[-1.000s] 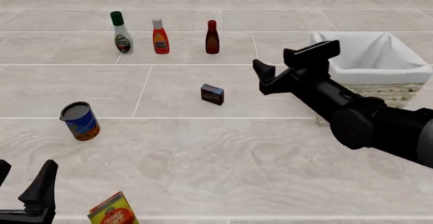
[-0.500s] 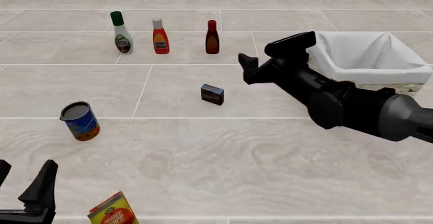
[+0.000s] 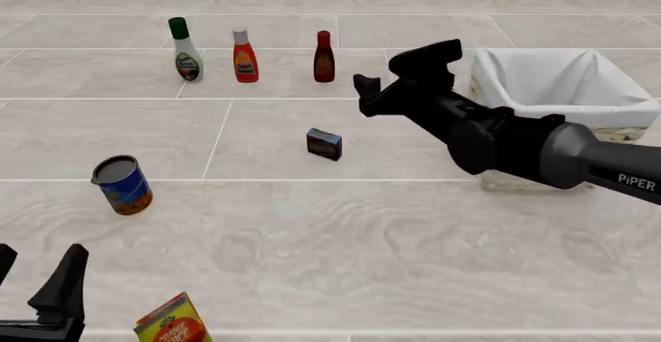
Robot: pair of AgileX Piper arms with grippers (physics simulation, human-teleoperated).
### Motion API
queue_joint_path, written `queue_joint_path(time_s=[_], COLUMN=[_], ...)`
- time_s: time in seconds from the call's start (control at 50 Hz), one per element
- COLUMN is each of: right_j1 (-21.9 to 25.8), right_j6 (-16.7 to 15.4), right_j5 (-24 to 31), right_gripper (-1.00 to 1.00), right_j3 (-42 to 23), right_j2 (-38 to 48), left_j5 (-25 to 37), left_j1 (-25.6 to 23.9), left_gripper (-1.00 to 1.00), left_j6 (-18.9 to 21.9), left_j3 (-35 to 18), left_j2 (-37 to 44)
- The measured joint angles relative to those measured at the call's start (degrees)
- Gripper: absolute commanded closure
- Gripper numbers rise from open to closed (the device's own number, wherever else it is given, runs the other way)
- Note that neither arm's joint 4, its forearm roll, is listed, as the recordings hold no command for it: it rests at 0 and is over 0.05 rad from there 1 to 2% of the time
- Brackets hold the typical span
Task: Pick the chocolate pudding and place it in the basket.
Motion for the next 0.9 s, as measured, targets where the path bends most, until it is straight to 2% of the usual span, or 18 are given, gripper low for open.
queue_joint_path(time_s=[0.54,0.9], right_j1=[0.6,0.5], right_j6=[0.8,-0.3], right_j5=[4.2,10.6], right_gripper=[-1.0,-1.0], right_j3=[-7.5,-15.5], right_j2=[5.3,8.8], left_j5=[0.0,0.0], left_j1=[0.0,0.0], left_gripper=[-1.0,-1.0], left_j6=[0.0,0.0], left_j3=[0.0,0.0], left_j2=[0.0,0.0])
